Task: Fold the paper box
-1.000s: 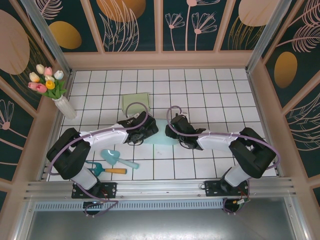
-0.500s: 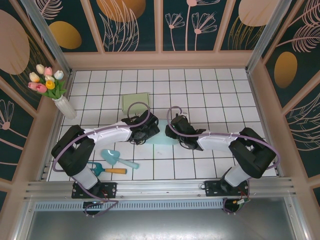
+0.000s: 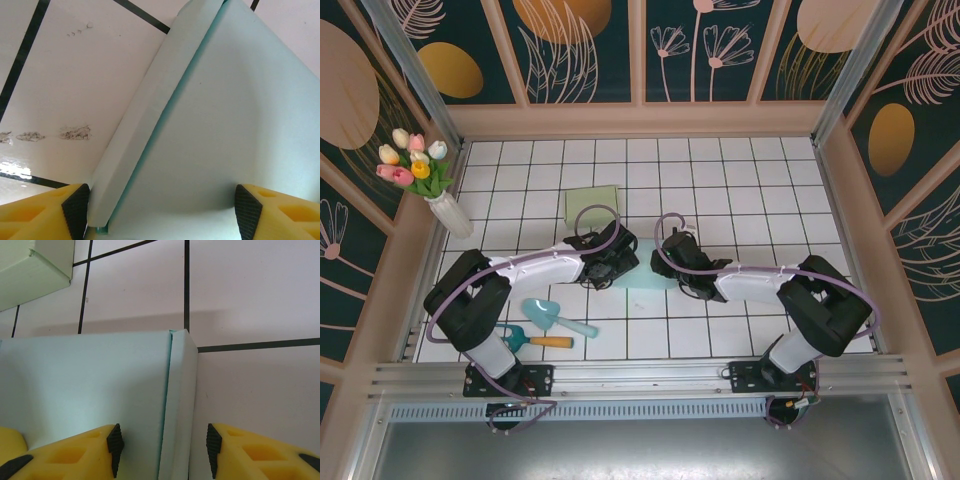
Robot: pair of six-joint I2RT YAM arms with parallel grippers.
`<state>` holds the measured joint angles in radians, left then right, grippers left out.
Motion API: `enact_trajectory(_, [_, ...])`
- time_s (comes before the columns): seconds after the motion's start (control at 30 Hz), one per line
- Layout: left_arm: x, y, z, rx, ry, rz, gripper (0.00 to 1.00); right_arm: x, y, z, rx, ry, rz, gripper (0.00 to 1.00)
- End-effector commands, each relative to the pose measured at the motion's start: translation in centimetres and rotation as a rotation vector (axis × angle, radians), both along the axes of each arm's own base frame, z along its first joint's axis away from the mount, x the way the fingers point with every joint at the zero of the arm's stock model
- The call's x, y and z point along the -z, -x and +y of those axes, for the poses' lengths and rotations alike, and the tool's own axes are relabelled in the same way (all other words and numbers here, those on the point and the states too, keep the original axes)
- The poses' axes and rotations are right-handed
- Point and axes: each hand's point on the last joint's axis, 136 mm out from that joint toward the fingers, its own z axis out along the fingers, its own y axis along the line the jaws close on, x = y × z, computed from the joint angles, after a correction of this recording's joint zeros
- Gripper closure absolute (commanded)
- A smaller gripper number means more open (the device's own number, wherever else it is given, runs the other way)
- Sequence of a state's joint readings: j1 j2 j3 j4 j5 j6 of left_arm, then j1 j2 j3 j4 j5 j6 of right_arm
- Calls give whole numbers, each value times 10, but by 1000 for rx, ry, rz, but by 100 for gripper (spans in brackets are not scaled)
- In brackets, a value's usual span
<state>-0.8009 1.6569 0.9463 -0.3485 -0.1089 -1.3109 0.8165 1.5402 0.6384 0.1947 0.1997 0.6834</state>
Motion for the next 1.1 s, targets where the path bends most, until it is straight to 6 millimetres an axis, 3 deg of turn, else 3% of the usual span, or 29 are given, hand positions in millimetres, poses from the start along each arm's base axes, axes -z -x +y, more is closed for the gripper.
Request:
enact_trajectory(0.0, [13,4,5,-6,-52,22,24,20,16,-14,-8,56,72,47])
enact_trajectory(0.27, [15,0,11,-14,-93,10,24,-7,20,-14,-18,32,30,47])
enact_trajectory(0.33, [24,2,13,-14,-113,27,24,-12,24,-14,-23,23,25,46])
enact_trajectory(0.53, [26,3,15,-14,-122,27,24,-28,37,-8,-32,-37,8,50])
enact_trajectory(0.8, [26,4,17,-10,-125,30,24,-13,48,-7,-39,-52,44,50])
enact_trajectory(1.07, [24,5,19,-8,-130,26,24,3,59,7,-91,-115,91,54])
